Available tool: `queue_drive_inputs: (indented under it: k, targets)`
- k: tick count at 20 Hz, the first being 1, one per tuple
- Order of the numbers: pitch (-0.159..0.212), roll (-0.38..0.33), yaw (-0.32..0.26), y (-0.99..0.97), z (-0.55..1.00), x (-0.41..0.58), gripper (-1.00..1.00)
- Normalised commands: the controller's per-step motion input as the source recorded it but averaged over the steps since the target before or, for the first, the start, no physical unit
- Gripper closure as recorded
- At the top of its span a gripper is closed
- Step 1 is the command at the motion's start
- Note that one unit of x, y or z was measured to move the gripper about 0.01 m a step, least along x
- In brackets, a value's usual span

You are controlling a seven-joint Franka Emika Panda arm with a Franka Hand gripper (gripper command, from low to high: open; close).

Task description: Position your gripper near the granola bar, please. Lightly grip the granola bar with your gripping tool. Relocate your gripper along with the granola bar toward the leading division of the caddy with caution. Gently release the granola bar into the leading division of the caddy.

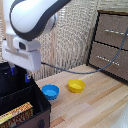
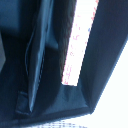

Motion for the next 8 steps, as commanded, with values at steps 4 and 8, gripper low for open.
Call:
queue_drive_inputs:
  k: [4,8]
  targets:
    - [-0.121,0.010,0.227,-0.53,0.37,0.144,-1.00]
    - [-0.110,0.000,0.166,-0.73,0.17,0.138,-1.00]
